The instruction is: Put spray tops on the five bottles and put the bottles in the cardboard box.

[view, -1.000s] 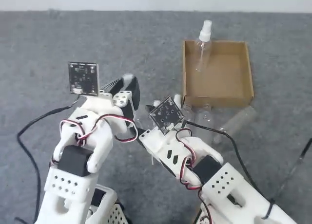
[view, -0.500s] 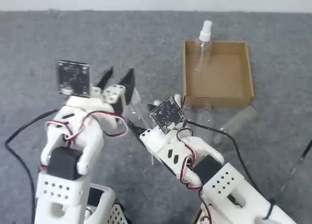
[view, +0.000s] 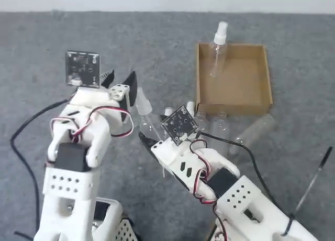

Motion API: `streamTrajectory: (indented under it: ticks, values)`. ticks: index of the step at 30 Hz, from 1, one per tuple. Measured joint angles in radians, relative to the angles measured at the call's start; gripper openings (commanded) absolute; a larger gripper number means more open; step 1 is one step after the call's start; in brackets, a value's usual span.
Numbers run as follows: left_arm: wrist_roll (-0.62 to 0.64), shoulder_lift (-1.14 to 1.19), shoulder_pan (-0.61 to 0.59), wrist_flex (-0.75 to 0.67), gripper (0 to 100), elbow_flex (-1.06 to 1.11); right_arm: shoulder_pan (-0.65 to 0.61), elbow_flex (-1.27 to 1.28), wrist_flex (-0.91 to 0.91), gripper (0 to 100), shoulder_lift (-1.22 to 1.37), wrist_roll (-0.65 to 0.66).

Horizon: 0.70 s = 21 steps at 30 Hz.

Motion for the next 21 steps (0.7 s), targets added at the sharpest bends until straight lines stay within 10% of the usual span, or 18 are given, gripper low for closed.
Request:
streamTrajectory:
  ticks: [21]
  values:
    - [-0.057,-0.173,0.017,0.178,16,-0.066,0.000,0.014,-0.026,0.6,-0.002,0.000]
